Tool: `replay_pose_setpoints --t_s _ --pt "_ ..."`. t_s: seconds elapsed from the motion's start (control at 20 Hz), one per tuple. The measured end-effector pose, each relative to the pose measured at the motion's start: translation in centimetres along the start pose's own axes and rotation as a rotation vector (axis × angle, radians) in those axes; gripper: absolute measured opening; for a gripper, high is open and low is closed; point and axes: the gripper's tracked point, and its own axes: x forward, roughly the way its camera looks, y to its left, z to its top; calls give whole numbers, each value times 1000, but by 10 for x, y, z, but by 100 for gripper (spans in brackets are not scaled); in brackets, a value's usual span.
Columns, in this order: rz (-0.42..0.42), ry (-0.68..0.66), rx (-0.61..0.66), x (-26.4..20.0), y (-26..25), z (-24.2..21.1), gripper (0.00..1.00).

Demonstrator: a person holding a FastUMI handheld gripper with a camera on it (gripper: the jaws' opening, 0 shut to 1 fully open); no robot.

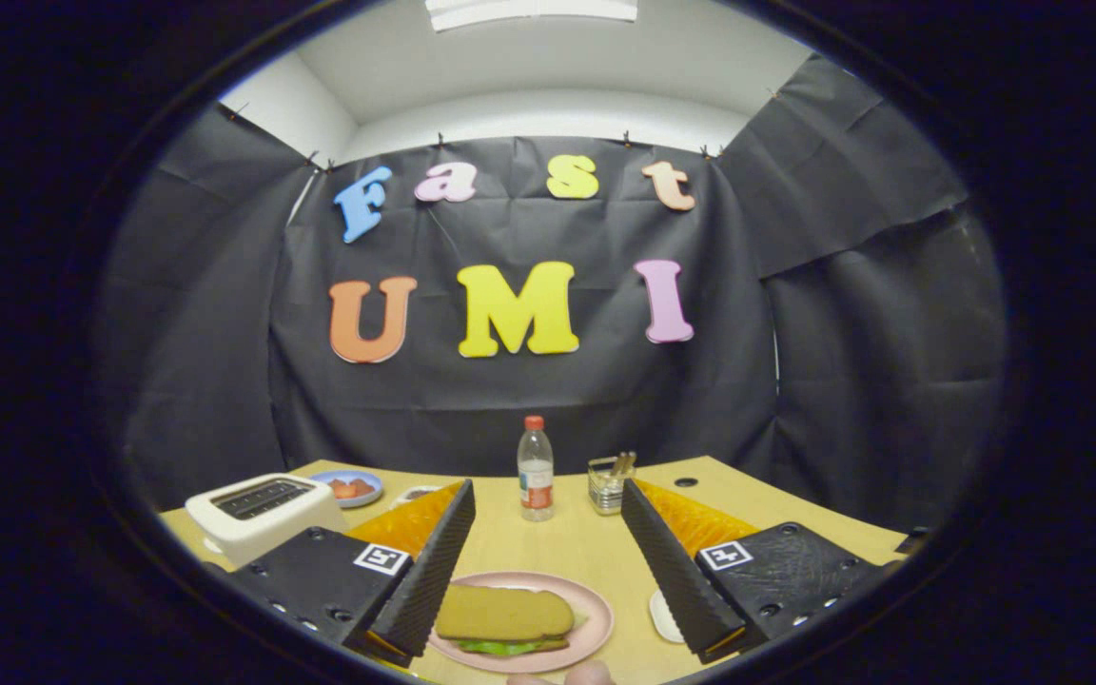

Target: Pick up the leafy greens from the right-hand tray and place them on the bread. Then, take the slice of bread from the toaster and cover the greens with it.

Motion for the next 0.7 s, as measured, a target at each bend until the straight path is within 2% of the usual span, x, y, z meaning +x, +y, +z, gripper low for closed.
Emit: replay_pose_setpoints --t_s 0.2,0.4,0.7 --pt "43 -46 43 -23 26 24 95" --pt "70 -39 28 -25 43 13 95" --pt "56 -59 59 -24 34 17 95"
